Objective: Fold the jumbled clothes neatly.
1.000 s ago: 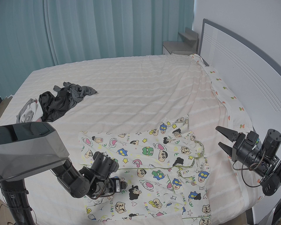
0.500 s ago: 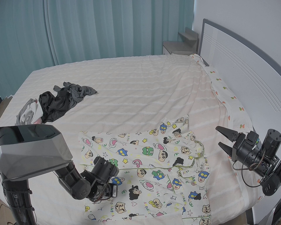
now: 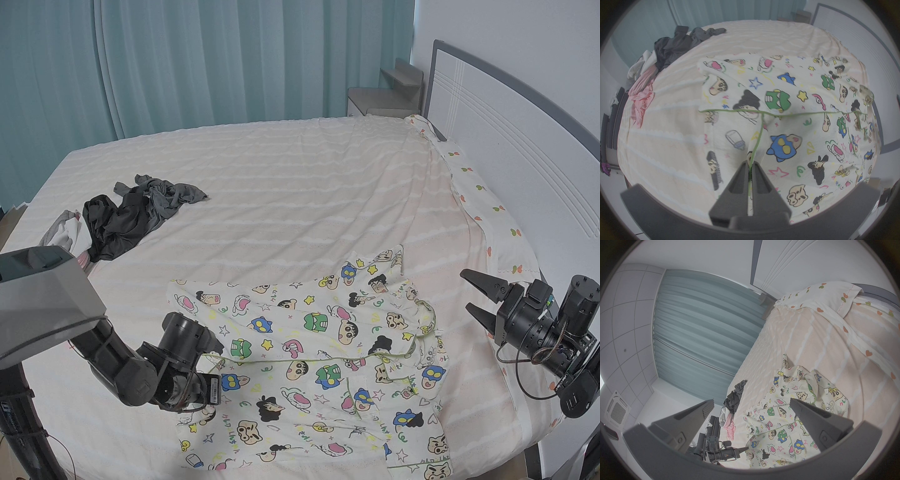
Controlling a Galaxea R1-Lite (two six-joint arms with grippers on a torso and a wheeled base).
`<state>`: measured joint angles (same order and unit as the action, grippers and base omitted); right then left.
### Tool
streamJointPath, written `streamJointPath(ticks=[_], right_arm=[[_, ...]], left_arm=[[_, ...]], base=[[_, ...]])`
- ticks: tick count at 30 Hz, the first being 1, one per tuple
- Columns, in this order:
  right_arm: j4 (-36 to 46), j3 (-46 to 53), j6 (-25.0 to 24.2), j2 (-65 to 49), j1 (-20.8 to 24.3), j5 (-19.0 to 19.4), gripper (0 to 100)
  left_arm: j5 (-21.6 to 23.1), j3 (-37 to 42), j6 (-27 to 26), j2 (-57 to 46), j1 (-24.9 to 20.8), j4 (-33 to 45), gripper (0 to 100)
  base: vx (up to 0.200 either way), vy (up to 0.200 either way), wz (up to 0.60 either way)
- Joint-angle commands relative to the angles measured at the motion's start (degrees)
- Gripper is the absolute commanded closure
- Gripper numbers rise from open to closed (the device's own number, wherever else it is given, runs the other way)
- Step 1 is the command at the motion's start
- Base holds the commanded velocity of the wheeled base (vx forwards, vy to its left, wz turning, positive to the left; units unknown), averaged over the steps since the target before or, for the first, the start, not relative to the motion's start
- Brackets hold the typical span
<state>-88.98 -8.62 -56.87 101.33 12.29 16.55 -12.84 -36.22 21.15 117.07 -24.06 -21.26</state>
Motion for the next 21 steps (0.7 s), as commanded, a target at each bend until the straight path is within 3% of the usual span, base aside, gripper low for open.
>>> streamJointPath(ticks=[1,9,14,17,19,20,21], right_arm=[[-0.67,0.01,0.00,0.10,0.02,-0.03,0],[-0.67,0.09,-0.08,1.06,0.02,0.23,0],[-0.67,1.41,-0.08,6.95,-0.07,2.43,0],[-0.67,-0.70,0.18,14.86,0.10,6.74,0],[-0.67,-2.28,0.44,17.85,0.72,7.44,0],[-0.67,-3.25,0.88,21.81,3.71,7.18,0],[-0.67,-3.33,1.06,22.16,3.97,7.18,0]], left_arm=[[1.24,0.18,-0.23,-1.05,3.32,-0.54,100],[9.67,-0.08,0.21,-1.49,5.08,-0.62,100],[10.38,0.53,0.29,-1.49,5.17,-0.62,100],[10.38,1.50,0.29,-1.23,4.73,-2.82,100],[10.29,1.94,0.29,-1.05,4.64,-3.96,100],[10.29,2.47,0.38,-1.05,4.46,-5.46,100],[10.29,2.56,0.29,-1.05,4.46,-5.55,100]], base=[[0.000,0.000,0.00],[0.000,0.000,0.00],[0.000,0.000,0.00],[0.000,0.000,0.00],[0.000,0.000,0.00],[0.000,0.000,0.00],[0.000,0.000,0.00]])
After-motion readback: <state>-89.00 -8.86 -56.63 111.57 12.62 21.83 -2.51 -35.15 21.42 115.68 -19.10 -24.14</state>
